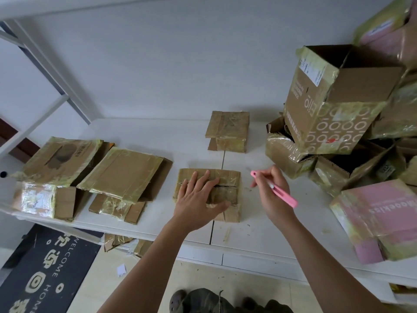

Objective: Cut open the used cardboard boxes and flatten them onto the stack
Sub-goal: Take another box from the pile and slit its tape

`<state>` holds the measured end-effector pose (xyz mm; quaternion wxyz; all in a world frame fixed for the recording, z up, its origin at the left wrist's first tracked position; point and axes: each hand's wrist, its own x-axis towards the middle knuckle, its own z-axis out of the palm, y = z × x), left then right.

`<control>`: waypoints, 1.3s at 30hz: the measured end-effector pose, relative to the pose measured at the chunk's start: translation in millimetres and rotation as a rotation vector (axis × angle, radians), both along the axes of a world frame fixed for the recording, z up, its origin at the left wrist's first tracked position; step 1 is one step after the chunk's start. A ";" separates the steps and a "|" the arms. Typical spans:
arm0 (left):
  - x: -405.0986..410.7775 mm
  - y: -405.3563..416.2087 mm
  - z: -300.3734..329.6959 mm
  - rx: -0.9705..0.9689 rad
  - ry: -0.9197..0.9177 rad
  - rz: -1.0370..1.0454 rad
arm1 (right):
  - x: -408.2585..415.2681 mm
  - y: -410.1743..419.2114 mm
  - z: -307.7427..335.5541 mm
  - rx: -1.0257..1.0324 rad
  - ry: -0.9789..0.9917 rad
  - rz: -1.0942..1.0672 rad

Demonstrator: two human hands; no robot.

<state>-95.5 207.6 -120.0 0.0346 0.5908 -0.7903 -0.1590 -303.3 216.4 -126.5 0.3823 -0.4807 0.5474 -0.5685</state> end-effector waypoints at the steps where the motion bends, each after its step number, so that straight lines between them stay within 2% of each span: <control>1: 0.4 1.9 0.8 -0.021 0.016 -0.031 | 4.2 -6.9 -0.9 0.012 0.018 0.006; 5: 6.3 7.1 1.0 -0.075 0.120 -0.081 | 17.1 -15.8 -3.7 0.040 0.058 0.039; 7: 10.9 5.1 1.1 -0.120 0.140 0.020 | 21.0 -9.1 -5.7 -0.021 0.129 0.001; 9: 15.5 1.1 5.2 -0.115 0.143 0.233 | 21.9 3.8 -9.7 -0.042 0.161 -0.023; 12: 11.4 -2.8 14.9 -0.040 0.137 0.397 | 21.3 24.3 -14.2 -0.014 0.030 0.025; 15: -6.7 -2.8 23.2 -0.063 0.154 0.523 | 22.9 30.4 -12.9 0.033 -0.126 0.114; 18: -25.8 -0.3 27.7 0.062 0.095 0.605 | 22.9 29.2 -9.0 0.016 -0.152 0.099; 21: -34.9 3.0 26.1 0.149 0.046 0.547 | 13.2 24.2 -6.3 -0.037 -0.115 -0.014; 23: -33.5 -1.6 28.5 0.169 0.068 0.425 | 5.1 19.6 -7.4 -0.065 -0.099 -0.099; 27: -22.8 -14.0 28.9 0.118 0.039 -0.118 | -4.0 15.0 -11.2 -0.120 -0.125 -0.192; 28: -18.4 -14.9 25.7 0.089 0.044 -0.174 | -4.1 14.6 -12.0 -0.124 -0.136 -0.173; 33: 4.1 -13.5 4.3 0.015 0.228 -0.060 | 0.1 14.2 -19.1 -0.102 -0.146 0.020; 36: 8.3 -16.9 3.9 0.040 0.340 -0.009 | 0.4 6.6 -17.5 -0.068 -0.194 0.089; 39: 8.2 -17.4 6.6 0.075 0.375 -0.002 | 2.0 -8.3 -11.3 -0.004 -0.241 0.122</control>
